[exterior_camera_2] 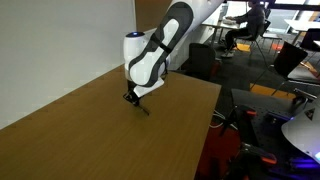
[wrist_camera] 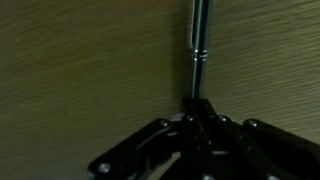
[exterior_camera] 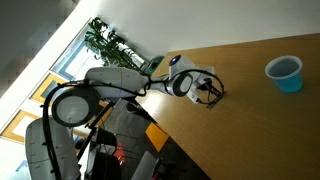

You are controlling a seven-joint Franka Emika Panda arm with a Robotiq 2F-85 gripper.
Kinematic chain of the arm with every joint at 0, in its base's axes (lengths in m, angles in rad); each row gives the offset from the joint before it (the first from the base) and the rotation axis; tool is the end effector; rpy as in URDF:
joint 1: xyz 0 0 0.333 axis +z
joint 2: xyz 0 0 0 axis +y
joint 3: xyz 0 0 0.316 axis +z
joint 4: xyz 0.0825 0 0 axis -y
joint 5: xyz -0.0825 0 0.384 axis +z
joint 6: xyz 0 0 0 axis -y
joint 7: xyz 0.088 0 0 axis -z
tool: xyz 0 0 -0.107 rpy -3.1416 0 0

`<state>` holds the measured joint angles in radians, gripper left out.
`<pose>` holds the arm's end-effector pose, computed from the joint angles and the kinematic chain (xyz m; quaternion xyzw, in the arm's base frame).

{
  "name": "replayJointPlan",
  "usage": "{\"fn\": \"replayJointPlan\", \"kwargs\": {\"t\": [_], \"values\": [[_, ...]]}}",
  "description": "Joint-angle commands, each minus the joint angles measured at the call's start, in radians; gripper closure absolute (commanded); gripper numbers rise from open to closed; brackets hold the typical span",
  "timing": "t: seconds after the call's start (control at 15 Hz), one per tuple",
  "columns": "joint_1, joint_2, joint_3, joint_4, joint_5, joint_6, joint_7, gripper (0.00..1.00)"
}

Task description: Place the black pen inside the blue and white cup

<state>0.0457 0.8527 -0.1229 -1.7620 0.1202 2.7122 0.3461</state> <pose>0.6540 -0.0496 0.0942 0.9694 -0.2390 0.0551 0.0100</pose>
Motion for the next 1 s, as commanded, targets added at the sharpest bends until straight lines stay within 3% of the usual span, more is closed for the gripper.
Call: {"fn": "replayJointPlan", "kwargs": {"t": [0.0,0.2,0.67,0.93], "values": [[0.031,-0.056,-0.013,-0.037,-0.002,-0.014,0.022,0.97],[0.028,-0.131,0.004,-0.068,-0.004,-0.097,-0.004,0.97],[0.01,-0.329,0.024,-0.073,-0.056,-0.484,-0.063,0.97],[0.029,-0.388,0.006,-0.051,-0.139,-0.617,-0.005,0.97]]}}
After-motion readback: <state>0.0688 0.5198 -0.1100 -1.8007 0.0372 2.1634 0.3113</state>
